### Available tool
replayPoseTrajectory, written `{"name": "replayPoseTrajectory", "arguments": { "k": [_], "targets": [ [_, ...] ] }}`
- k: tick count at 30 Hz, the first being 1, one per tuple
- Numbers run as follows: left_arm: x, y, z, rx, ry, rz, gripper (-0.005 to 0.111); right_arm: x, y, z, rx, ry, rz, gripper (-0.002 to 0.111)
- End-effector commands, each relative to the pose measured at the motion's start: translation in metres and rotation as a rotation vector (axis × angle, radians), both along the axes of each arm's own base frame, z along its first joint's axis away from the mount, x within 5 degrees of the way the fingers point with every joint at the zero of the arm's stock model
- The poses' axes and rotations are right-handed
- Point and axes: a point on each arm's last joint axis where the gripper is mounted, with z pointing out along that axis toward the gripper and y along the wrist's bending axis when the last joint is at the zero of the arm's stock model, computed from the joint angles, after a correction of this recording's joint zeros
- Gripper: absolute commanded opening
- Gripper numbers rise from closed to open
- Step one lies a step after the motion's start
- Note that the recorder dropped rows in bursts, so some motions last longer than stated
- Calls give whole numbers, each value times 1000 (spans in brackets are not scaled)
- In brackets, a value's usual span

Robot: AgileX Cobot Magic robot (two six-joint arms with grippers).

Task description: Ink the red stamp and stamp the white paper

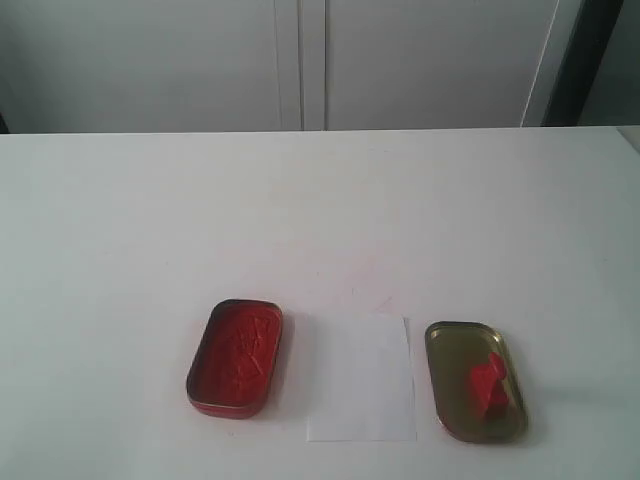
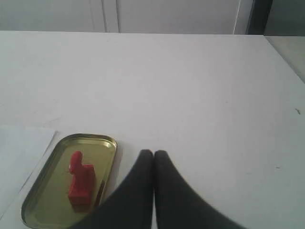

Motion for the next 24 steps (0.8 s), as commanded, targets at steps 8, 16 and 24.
{"name": "replayPoseTrajectory", "arguments": {
  "k": [8,16,24],
  "targets": [
    [-1,0,-4,-2,16,-4,0,3,1,16,17,-199,5,0],
    [-1,0,-4,-2,16,-4,0,2,2,40,45,-460,17,0],
    [-1,0,-4,-2,16,-4,0,0,2,45,51,-520,20,0]
  ]
}}
